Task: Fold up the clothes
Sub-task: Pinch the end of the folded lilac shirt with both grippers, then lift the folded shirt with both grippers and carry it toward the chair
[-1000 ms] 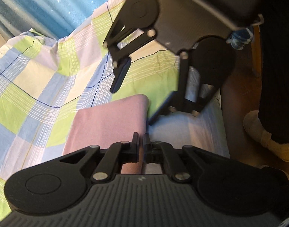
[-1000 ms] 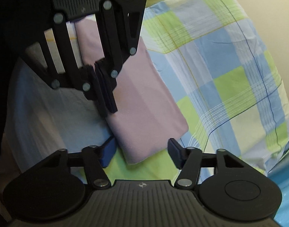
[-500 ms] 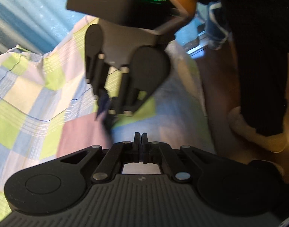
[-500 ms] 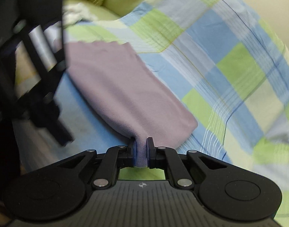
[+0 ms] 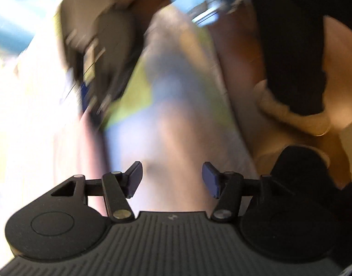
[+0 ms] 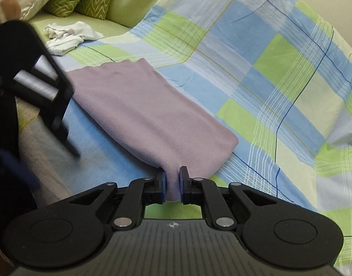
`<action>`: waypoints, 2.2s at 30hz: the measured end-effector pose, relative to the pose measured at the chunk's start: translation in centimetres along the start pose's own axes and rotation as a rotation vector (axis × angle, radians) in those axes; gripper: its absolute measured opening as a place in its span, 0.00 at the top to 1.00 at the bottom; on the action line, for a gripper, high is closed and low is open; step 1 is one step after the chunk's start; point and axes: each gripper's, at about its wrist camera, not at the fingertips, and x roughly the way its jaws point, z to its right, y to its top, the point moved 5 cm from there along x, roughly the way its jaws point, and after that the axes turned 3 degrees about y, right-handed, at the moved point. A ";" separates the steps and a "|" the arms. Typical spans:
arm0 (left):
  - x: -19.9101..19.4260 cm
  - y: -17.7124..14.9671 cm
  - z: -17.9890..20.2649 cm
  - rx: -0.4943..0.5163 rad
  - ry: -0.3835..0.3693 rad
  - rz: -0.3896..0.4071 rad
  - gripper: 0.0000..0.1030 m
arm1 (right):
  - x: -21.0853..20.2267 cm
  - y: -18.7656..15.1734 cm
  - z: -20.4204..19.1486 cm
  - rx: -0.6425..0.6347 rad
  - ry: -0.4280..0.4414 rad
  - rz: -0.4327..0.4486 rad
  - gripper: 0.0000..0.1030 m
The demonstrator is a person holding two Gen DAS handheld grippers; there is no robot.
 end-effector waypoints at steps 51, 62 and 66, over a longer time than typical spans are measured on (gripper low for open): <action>2.6 -7.0 -6.7 -0.170 0.401 -0.083 0.90 | 4.1 1.1 -4.6 -0.462 -0.252 -0.094 0.92; -4.6 -3.9 -9.9 -0.112 0.501 0.004 0.94 | -4.3 5.2 -2.9 -0.393 -0.366 -0.035 0.94; -7.1 -1.0 -10.3 -0.113 0.499 0.075 0.94 | -8.3 5.4 -2.0 -0.346 -0.418 -0.045 0.94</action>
